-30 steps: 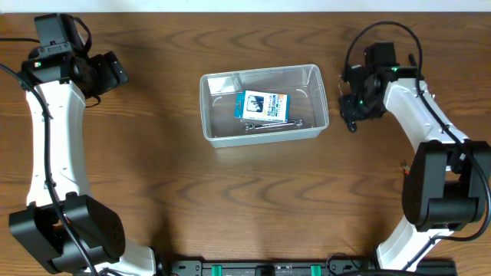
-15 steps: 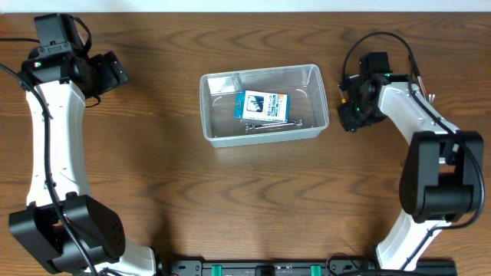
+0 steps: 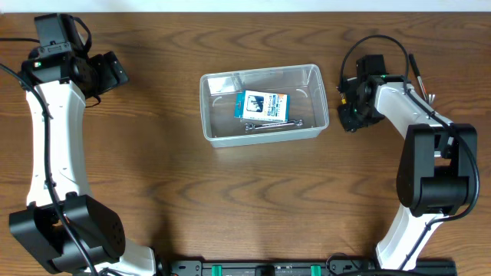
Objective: Pack container
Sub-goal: 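Grasp the yellow-handled screwdriver with the right gripper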
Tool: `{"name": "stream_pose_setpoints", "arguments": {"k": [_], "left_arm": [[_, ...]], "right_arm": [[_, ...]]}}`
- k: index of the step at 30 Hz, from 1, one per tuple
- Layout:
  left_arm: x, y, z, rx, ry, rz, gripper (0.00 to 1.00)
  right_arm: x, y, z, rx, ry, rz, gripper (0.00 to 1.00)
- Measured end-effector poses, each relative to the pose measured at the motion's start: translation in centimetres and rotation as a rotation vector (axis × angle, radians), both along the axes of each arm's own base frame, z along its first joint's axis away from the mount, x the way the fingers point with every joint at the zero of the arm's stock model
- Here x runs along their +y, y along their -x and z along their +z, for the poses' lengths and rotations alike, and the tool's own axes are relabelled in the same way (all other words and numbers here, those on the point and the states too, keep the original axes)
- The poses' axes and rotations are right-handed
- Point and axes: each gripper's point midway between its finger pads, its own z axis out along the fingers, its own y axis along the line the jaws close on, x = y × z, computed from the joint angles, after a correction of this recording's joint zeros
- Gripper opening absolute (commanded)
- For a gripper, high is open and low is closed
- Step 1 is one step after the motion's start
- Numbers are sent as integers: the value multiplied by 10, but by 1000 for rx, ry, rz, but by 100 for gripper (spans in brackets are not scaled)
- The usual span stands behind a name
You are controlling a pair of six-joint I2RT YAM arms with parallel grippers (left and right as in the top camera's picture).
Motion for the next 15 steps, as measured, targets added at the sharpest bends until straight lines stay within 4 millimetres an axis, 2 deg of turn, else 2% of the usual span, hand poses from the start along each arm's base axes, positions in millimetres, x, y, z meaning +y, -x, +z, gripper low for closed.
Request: {"name": "stream_pose_setpoints", "arguments": {"k": [3,6,12,15], "left_arm": [[0,0,0,0,0,0,98],[0,0,0,0,0,0,98],[0,0,0,0,0,0,98],[0,0,0,0,0,0,98]], "right_arm": [[0,0,0,0,2,-5,16],[-1,0,0,-1,5,-7,1],[-1,0,1,3,6,-7,1],[-2,0,8,16,8,-7,1]]}}
